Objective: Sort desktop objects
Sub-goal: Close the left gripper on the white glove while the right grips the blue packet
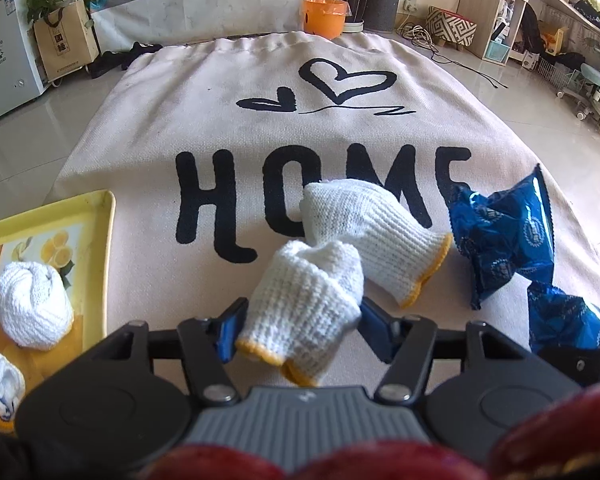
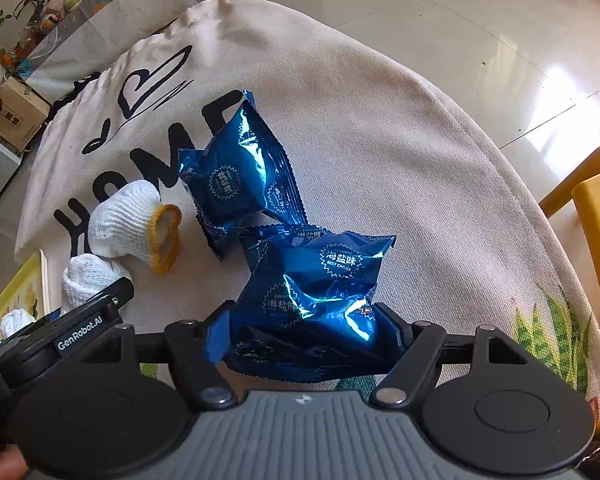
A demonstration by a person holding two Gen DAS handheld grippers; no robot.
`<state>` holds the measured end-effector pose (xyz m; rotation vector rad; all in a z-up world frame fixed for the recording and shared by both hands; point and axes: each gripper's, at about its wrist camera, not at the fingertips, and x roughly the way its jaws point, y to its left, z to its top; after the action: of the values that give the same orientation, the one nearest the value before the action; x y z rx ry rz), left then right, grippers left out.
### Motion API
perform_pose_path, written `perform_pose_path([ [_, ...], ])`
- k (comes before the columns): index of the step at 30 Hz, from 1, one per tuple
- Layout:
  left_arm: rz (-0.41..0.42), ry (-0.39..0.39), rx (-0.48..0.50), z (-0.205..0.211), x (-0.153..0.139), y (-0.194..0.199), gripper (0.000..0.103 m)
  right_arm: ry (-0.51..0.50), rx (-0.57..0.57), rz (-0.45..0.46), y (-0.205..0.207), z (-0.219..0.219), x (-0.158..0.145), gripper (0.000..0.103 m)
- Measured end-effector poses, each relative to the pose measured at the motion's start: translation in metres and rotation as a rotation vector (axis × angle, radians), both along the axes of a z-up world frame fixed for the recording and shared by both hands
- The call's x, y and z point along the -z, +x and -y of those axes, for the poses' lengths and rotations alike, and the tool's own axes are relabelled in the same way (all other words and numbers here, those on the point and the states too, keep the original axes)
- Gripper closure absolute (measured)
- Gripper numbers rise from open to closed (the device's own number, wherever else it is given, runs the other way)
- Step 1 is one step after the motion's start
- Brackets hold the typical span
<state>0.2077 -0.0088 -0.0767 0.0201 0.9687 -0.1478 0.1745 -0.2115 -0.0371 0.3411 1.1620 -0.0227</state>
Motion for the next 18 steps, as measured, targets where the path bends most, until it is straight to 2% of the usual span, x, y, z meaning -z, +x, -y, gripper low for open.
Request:
perform_pose_path([
  [3,-0.001,-0.028,-0.015,-0.008,-0.007,-0.002,0.044,0.023,-0.022,0.008,0.0,-0.005,-0.001,0.031],
  [6,0.011,-0.016,-0.016,-0.015,-0.014,-0.007,0.045,0.028,-0.03,0.01,-0.001,-0.01,-0.001,0.031],
  [10,0.006,-0.054,-0.031,-0.025,-0.022,-0.01,0.045,0.062,-0.056,0.018,-0.003,-0.015,-0.004,0.031],
  [18,0.041,-0.051,-0.05,-0.04,-0.039,-0.017,0.045,0.133,-0.132,0.037,-0.004,-0.039,-0.012,0.031],
])
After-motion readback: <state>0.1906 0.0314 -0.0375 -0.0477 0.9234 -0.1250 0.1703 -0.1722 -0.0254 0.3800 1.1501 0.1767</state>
